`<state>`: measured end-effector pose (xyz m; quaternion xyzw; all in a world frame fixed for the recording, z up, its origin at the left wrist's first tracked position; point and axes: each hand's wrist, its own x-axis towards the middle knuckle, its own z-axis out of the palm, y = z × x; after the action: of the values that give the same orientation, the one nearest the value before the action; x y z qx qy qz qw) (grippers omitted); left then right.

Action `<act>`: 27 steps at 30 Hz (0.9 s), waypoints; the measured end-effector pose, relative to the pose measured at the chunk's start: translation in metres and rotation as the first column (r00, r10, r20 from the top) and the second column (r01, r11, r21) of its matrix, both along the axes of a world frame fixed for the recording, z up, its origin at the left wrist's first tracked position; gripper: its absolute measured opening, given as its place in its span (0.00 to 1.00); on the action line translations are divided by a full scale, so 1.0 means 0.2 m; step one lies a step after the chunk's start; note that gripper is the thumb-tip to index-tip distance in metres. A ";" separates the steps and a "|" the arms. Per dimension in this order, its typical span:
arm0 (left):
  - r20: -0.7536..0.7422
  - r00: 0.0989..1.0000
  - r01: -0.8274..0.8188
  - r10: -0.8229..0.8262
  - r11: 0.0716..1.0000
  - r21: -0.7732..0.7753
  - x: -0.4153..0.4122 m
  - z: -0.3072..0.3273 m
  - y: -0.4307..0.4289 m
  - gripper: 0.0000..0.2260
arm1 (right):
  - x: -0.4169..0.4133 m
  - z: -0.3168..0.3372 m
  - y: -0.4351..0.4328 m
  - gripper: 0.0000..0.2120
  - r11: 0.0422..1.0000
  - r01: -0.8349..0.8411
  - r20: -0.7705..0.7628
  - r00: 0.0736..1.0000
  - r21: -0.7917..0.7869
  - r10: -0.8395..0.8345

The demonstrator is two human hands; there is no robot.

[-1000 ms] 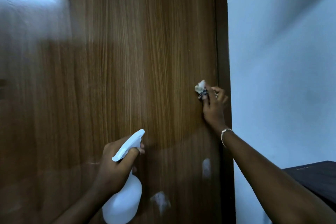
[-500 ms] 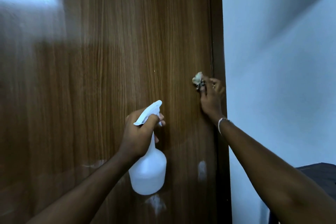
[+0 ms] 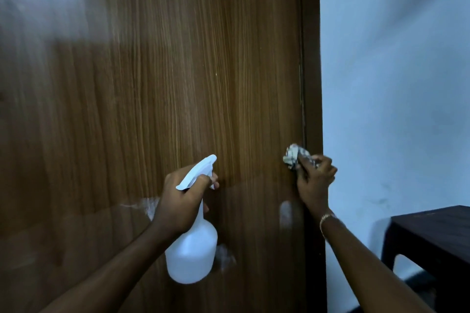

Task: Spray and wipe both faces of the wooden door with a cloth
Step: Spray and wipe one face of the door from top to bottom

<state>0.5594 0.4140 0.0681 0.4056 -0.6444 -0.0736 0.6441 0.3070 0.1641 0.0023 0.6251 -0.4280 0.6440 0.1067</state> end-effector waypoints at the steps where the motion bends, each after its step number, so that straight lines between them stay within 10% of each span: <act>1: -0.005 1.000 -0.003 0.003 1.000 -0.003 0.00 -0.02 -0.01 0.10 | 0.02 0.09 -0.02 0.21 1.000 -0.016 0.088 0.996 0.005 0.015; 8: -0.011 1.000 -0.001 0.001 1.000 0.000 -0.12 -0.22 -0.10 0.09 | 0.19 -0.06 0.11 0.28 0.967 -0.245 -0.067 0.968 -0.071 0.241; 16: 0.044 0.990 -0.134 0.132 0.989 0.066 -0.20 -0.66 -0.26 0.17 | 0.13 -0.06 0.02 0.20 0.963 -0.267 0.288 0.926 0.046 0.243; 22: 0.028 0.983 -0.183 0.182 0.983 0.010 -0.05 -0.66 -0.24 0.18 | 0.43 -0.34 0.25 0.33 0.971 -0.238 -0.240 0.945 -0.034 0.223; 27: 0.055 0.968 -0.243 0.243 0.970 -0.007 0.09 -0.64 -0.17 0.16 | 0.30 -0.46 0.14 0.22 0.990 -0.143 0.203 0.969 0.003 0.139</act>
<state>0.5772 0.3796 -0.0592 0.4833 -0.6076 0.0172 0.6300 0.3662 0.1926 -0.0902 0.5861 -0.3967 0.7064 0.0111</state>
